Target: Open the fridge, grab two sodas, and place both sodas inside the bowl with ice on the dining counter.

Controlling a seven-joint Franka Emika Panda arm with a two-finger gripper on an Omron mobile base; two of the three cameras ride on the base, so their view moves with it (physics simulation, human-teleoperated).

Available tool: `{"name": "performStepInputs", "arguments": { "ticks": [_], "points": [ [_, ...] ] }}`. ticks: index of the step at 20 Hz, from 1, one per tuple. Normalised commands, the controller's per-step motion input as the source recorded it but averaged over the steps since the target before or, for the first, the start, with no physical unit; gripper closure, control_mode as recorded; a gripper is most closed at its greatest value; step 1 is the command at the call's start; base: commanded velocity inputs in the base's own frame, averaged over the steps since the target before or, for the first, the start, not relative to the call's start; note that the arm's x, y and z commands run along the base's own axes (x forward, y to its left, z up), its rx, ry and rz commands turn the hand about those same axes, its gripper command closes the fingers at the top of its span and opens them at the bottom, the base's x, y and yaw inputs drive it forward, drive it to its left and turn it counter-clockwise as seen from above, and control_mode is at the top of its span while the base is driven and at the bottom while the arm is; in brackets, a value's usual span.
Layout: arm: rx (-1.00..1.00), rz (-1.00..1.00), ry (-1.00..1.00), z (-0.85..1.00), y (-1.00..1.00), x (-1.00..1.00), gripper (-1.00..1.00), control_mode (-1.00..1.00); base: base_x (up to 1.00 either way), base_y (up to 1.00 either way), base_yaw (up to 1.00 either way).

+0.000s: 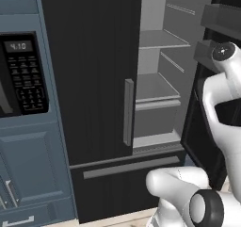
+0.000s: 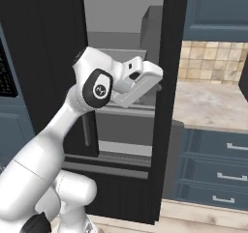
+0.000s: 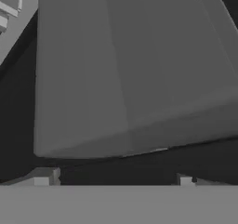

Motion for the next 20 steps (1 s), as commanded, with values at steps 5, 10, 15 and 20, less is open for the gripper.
{"name": "performStepInputs", "arguments": {
  "ticks": [5, 10, 15, 20],
  "points": [
    [0.01, 0.06, 0.00, -0.07, 0.48, -0.79, -1.00, -1.00, 0.00, 0.00, 0.00],
    [0.01, 0.05, 0.00, -0.17, 1.00, -0.68, -1.00, -1.00, 0.00, 0.00, 0.00],
    [0.08, 0.03, 0.00, -0.23, 1.00, -0.33, -1.00, -1.00, 0.00, 0.00, 0.00],
    [0.20, 0.06, -0.03, -0.24, 1.00, -0.11, -1.00, -1.00, 0.00, 0.00, 0.00]
  ]
}}
